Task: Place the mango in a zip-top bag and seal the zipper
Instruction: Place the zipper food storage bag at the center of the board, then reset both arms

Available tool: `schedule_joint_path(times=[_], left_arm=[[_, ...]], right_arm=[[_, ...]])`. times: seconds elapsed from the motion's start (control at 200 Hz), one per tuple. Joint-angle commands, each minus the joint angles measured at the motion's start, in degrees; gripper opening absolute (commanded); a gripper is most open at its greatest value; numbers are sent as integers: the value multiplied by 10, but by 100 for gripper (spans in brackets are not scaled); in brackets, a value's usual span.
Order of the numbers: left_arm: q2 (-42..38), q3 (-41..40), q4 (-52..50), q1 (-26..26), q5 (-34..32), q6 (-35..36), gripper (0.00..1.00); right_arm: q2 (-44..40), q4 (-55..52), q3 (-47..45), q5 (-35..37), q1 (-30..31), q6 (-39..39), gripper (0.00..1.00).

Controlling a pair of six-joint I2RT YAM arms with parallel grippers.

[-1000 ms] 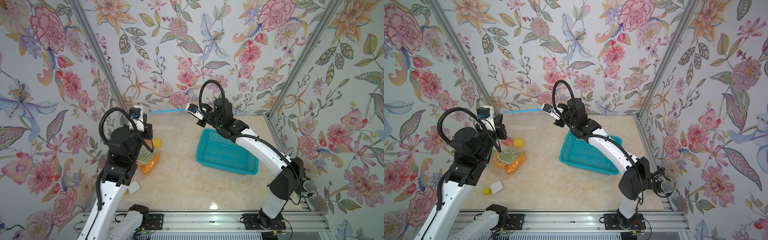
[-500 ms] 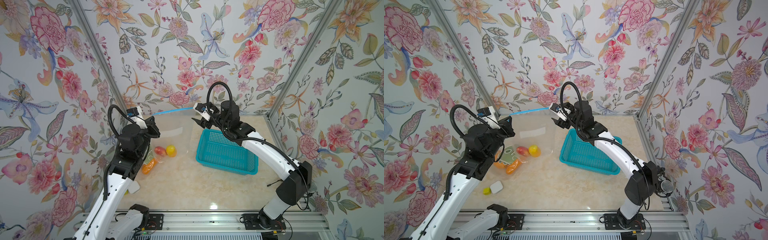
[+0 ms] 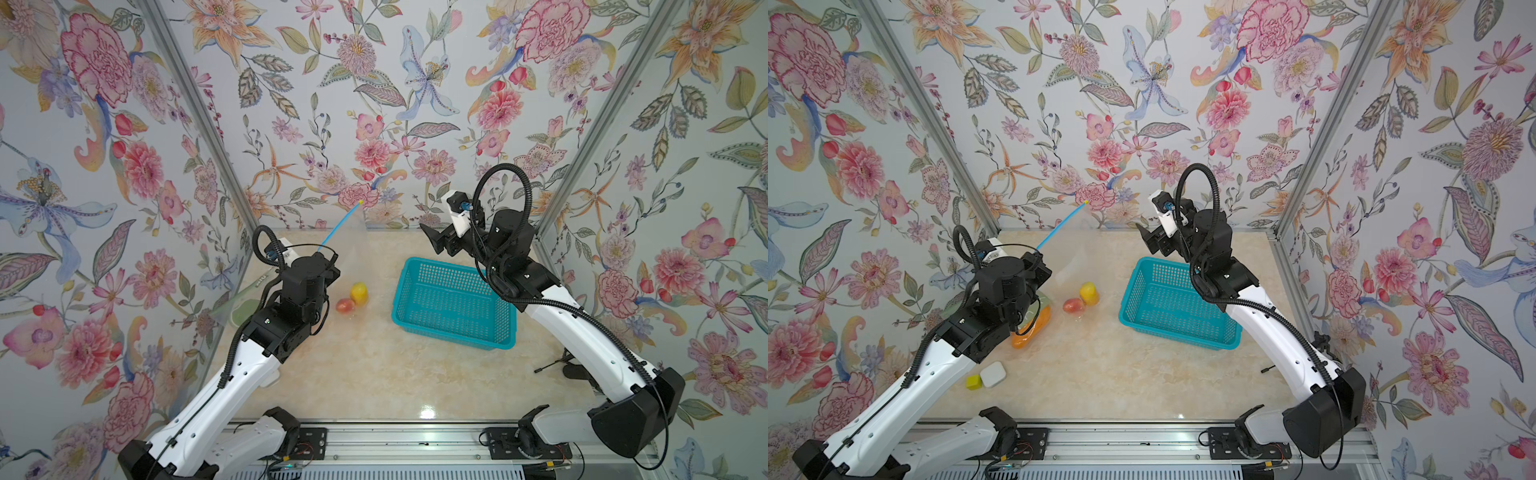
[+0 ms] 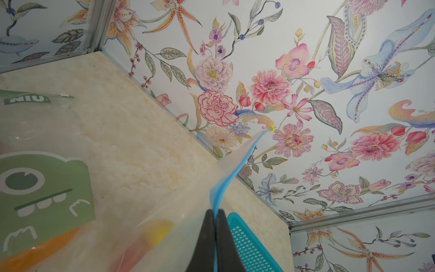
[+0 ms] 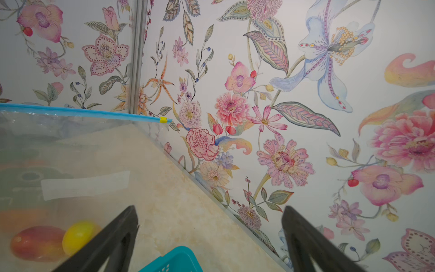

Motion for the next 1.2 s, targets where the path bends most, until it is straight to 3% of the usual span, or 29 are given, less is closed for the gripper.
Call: schedule_joint_path(times=[0.0, 0.135, 0.235, 0.36, 0.475, 0.575, 0.686, 0.721, 0.786, 0.841, 0.951, 1.056, 1.191], left_arm=[[-24, -30, -64, -4, -79, -115, 0], [-68, -91, -124, -2, -116, -174, 0], [-119, -135, -124, 31, -122, -147, 0], [-158, -167, -77, 129, -55, -38, 0], [-143, -184, -40, 227, 36, 44, 0], [-111, -181, -46, 284, 79, 74, 0], [-101, -182, -58, 313, 77, 80, 0], [-104, -184, -62, 317, 69, 77, 12], [-114, -188, -63, 320, 46, 77, 50], [-126, -189, -64, 324, 25, 82, 66], [-138, -180, -63, 342, 10, 114, 83], [-135, -146, -96, 349, -10, 148, 91], [-137, -127, -59, 347, 54, 245, 99]], right_arm=[[-9, -8, -17, 28, 2, 53, 94], [-18, -10, -28, 35, 10, 80, 95], [-20, -14, -35, 48, 24, 83, 95], [-20, -16, -42, 76, 42, 75, 96], [-17, -16, -46, 96, 49, 78, 96], [-25, -16, -57, 112, 52, 88, 96], [-45, -17, -79, 134, 53, 98, 97], [-51, -17, -89, 147, 52, 102, 98], [-63, -20, -107, 173, 51, 107, 98], [-74, -26, -122, 199, 50, 115, 99], [-95, -56, -149, 257, 39, 139, 99], [-129, -74, -193, 309, 31, 164, 100], [-197, -78, -281, 361, 5, 194, 100]])
